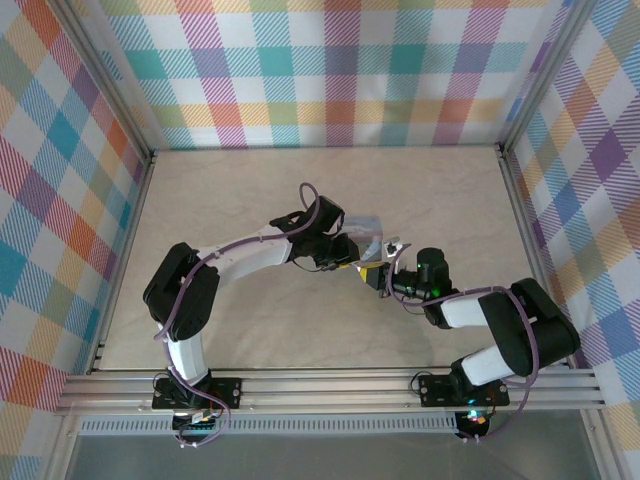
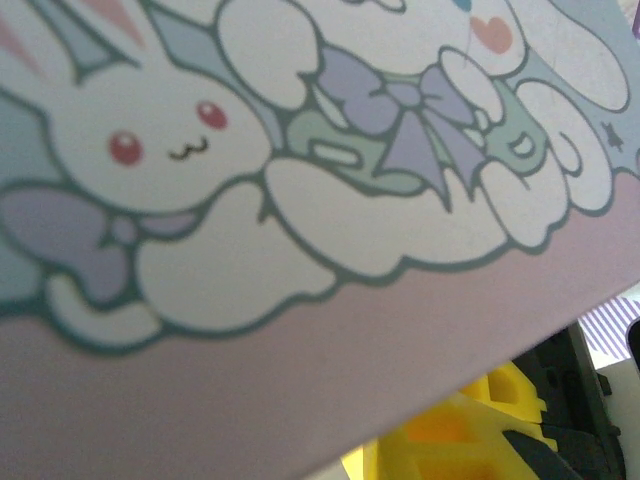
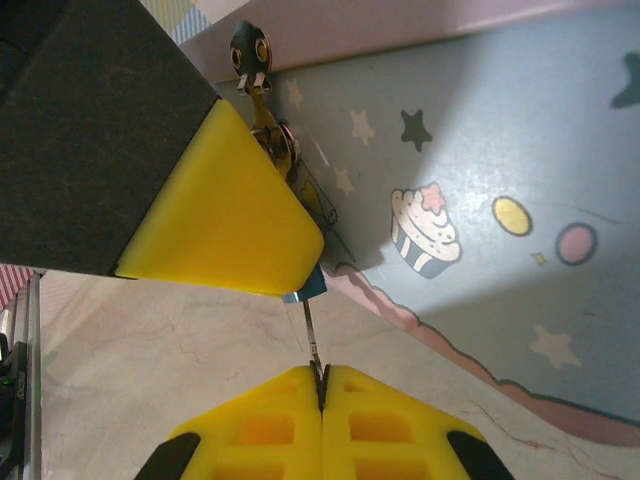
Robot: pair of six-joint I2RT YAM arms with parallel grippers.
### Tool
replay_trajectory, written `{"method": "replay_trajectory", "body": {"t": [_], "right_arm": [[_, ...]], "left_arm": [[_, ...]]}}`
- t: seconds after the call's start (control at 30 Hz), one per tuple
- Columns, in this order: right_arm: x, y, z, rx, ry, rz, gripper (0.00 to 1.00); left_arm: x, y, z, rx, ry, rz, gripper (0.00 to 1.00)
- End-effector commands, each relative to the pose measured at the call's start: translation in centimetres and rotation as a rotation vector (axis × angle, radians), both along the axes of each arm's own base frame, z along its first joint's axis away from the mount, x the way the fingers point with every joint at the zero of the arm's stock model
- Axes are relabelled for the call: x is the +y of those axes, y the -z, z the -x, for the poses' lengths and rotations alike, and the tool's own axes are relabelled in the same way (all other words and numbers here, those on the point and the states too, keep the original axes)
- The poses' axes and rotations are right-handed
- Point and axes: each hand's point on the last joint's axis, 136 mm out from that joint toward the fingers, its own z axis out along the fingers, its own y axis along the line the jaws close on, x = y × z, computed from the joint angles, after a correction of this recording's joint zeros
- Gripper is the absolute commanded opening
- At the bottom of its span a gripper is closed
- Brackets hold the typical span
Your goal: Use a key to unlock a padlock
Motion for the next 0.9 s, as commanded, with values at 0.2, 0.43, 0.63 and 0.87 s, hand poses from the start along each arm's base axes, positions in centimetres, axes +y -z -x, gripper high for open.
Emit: {"method": "replay_trajectory", "body": {"t": [0.2,0.43,0.63,0.87], "right_arm": [[-0.35,-0.77,0.21,-0.046,-0.003,-0.004,0.02],[-0.44,-1.04,0.36,-0.052,-0.002,-0.008,0.02],[-0.47,-1.13,0.06,-0.053,0.009,-0.014,0.02],[-0.25,-0.80,-0.41,-0.044,0.009,-0.013,0.02]], "left_arm": [[-0.79,-3.29,-0.74,-0.058,-0.007,0.063,0.15],[-0.70,-3.42,-0.97,-0.056,-0.019,0.074,0.15],[-0.79,-3.36,-0.82,-0.049,-0.015,0.082,0.15],[-0.89,-3.58,-0.74,-0.049,-0.010,0.090,0.15]]}}
